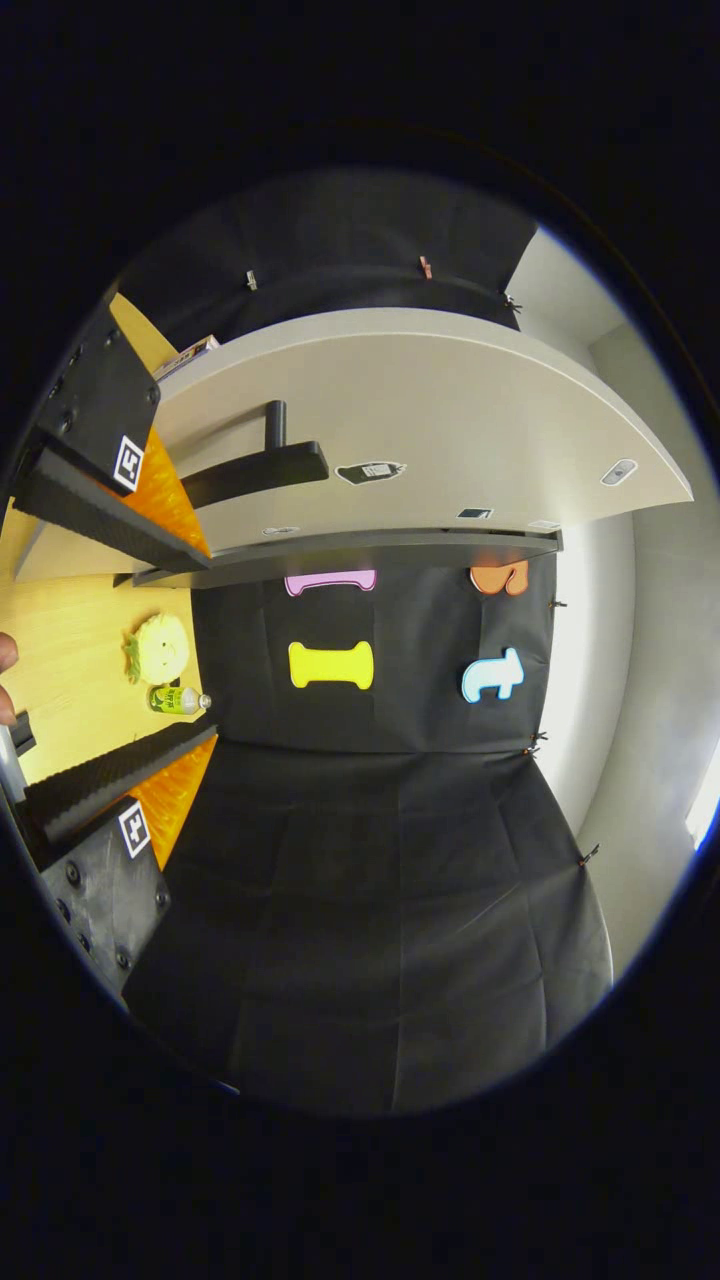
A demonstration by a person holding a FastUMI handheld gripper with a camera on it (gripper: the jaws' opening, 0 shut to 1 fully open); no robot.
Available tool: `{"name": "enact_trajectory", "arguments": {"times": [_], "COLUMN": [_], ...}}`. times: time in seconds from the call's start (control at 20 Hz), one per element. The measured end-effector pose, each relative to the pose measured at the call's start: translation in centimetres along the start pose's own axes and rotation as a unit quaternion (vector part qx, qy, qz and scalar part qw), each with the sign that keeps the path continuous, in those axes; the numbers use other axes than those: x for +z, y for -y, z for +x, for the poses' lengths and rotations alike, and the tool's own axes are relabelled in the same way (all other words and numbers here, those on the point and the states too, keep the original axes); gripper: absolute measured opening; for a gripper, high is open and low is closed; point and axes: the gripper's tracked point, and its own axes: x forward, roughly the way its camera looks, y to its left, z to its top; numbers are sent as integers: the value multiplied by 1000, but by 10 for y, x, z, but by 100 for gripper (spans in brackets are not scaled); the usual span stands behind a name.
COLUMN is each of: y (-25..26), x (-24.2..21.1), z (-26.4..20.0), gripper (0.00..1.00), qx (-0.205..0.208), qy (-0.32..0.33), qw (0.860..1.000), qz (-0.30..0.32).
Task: Open the shoe cabinet door, grab the shoes and put them into the shoe cabinet, then close the shoe cabinet door.
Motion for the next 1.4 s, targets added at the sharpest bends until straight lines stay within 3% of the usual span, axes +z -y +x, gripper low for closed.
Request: {"name": "enact_trajectory", "arguments": {"times": [0.35, 1.4], "y": [-30, -252], "x": [-5, -20], "z": [-8, 15], "gripper": [98, 98], "qx": [3, 164], "qy": [-11, -43], "qw": [1000, 985], "qz": [15, 30]}}
